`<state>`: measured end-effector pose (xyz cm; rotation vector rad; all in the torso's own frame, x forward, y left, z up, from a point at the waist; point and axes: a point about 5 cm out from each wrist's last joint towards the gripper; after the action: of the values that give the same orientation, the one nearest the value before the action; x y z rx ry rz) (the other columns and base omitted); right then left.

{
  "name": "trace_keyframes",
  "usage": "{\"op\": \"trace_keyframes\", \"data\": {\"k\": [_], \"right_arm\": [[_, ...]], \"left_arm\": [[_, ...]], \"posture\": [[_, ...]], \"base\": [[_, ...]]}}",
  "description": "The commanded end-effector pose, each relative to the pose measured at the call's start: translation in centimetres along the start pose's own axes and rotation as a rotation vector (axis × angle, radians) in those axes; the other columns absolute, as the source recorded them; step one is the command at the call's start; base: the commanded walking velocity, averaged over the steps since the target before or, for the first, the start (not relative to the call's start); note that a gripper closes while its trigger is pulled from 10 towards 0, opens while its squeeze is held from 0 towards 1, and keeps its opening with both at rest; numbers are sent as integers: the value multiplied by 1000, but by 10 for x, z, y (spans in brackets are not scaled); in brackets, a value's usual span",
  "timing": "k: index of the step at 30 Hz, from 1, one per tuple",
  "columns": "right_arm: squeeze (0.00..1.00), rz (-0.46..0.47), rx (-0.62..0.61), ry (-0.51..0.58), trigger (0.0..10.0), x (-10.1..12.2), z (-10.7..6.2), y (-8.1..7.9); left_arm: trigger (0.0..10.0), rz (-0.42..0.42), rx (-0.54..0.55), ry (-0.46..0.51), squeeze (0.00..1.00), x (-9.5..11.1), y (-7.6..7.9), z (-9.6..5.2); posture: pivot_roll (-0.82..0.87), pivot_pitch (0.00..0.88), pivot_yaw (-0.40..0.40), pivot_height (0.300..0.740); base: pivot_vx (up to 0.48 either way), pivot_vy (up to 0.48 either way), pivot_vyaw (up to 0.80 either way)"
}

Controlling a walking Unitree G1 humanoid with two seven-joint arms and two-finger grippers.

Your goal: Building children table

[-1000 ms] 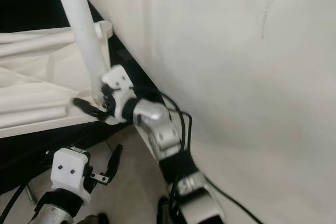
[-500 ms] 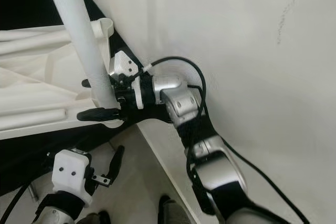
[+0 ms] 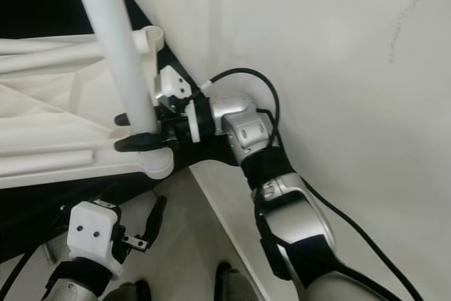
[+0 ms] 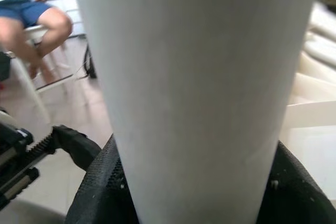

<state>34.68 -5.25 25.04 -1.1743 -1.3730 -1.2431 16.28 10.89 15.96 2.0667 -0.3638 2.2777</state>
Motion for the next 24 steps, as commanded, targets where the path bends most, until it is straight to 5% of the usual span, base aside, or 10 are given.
{"op": "trace_keyframes", "data": {"k": [1, 5, 7, 8, 17, 18, 19, 21, 22, 24], "right_arm": [[0, 54, -135, 5, 0, -10, -20, 4], [0, 87, -373, -7, 0, -24, -31, -2], [0, 114, -767, -65, 0, -42, -30, -8], [0, 212, -1013, -98, 0, -65, -1, -55], [0, 215, -855, 9, 0, -54, 72, -39], [0, 202, -840, 12, 7569, -52, 73, -37], [0, 196, -825, 31, 10000, -50, 71, -34], [0, 188, -784, 56, 10000, -47, 70, -33], [808, 191, -761, 91, 10000, -43, 63, -30], [1000, 195, -721, 116, 10000, -40, 59, -29]], "left_arm": [[10000, -7, -18, -28, 0, -4, 2, -2], [10000, -8, -22, -28, 0, -4, 0, -2], [10000, -5, -22, -28, 0, -4, -2, -2], [10000, 5, -20, -26, 0, -5, -4, 0], [10000, 20, -12, -31, 0, -9, -7, 4], [10000, 22, -6, -30, 0, -9, -8, 4], [10000, 24, -3, -30, 0, -9, -8, 4], [10000, 24, -1, -29, 0, -9, -8, 4], [10000, 24, -2, -28, 0, -9, -8, 4], [10000, 23, -3, -28, 0, -9, -8, 4]], "posture": [[-24, 296, -44, 740], [-30, 298, -50, 740], [-32, 297, -48, 740], [-34, 291, -22, 740], [-19, 251, -21, 740], [-19, 252, -21, 740], [-20, 252, -22, 740], [-19, 250, -23, 740], [-20, 251, -23, 740], [-20, 251, -23, 740]], "base": [[0, 0, 0], [0, 0, 0], [0, 0, 0], [0, 0, 0], [0, 0, 0], [0, 0, 0], [0, 0, 0], [0, 0, 0], [0, 0, 0], [0, 0, 0]]}}
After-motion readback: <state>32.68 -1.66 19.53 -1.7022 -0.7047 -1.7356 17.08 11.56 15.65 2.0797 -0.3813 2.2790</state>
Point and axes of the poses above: a point about 5 cm out from each wrist's last joint towards the gripper, its own z axis pointing out of the wrist towards the gripper, its own x axis along the axis of the wrist's last joint, y = z × x, and after that the axes turned 5 degrees about z, right-handed
